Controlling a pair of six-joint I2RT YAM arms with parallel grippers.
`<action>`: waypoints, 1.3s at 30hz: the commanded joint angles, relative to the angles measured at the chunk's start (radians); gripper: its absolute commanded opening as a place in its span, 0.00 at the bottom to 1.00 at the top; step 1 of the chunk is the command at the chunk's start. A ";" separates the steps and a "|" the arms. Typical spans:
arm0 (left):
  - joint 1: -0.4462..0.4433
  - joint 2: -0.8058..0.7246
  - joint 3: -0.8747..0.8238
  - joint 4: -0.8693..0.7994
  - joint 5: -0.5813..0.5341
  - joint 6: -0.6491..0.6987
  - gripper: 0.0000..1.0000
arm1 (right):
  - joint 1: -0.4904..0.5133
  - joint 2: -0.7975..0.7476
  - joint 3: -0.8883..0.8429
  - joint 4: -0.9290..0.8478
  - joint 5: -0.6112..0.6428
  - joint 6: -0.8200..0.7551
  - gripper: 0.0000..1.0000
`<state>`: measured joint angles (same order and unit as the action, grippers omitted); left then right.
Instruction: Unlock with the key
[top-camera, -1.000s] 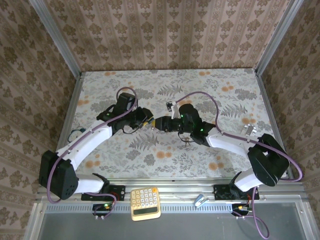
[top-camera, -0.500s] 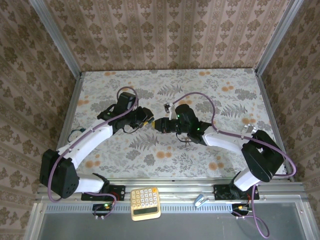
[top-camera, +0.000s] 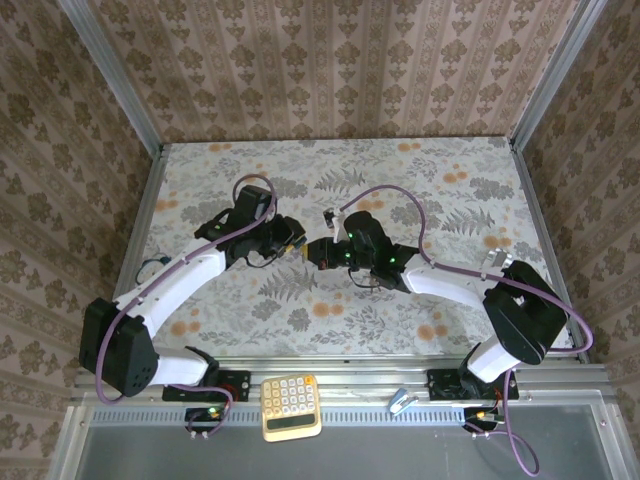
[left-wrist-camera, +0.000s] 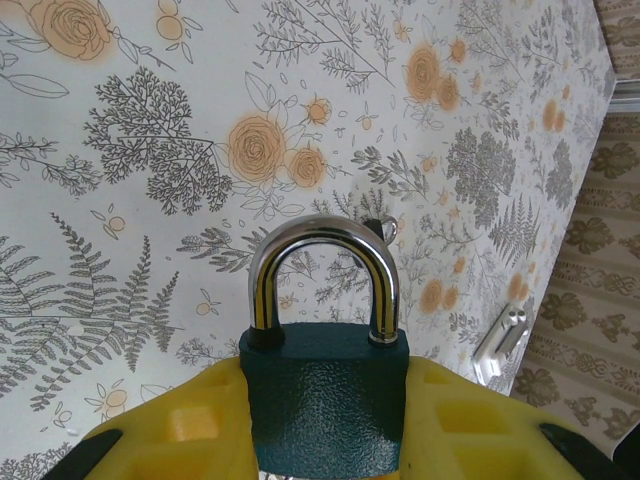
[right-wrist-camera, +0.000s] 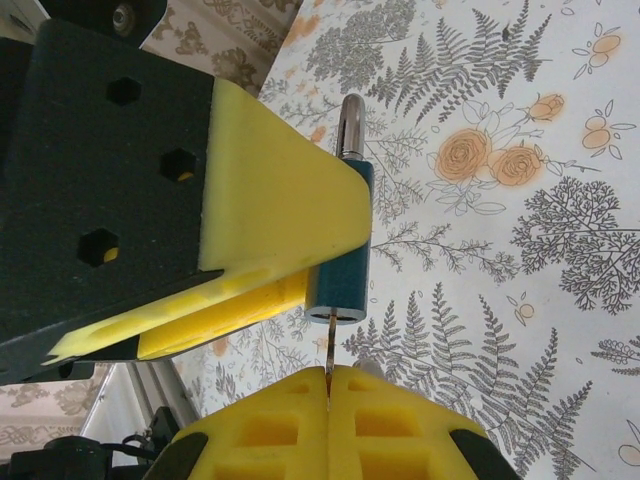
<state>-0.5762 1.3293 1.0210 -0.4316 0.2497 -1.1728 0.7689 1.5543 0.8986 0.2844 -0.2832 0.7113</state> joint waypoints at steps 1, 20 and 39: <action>0.003 -0.010 0.022 0.027 -0.011 0.012 0.11 | 0.006 -0.008 -0.014 -0.021 0.007 0.019 0.00; -0.059 0.019 -0.010 0.137 0.100 -0.061 0.10 | -0.037 0.032 0.018 0.217 0.059 0.111 0.00; -0.005 -0.048 -0.065 0.217 0.116 -0.065 0.07 | -0.135 0.146 -0.100 0.691 -0.195 0.526 0.00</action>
<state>-0.5617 1.3144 0.9752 -0.2268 0.2306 -1.2167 0.6426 1.6726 0.7959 0.8043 -0.4717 1.1591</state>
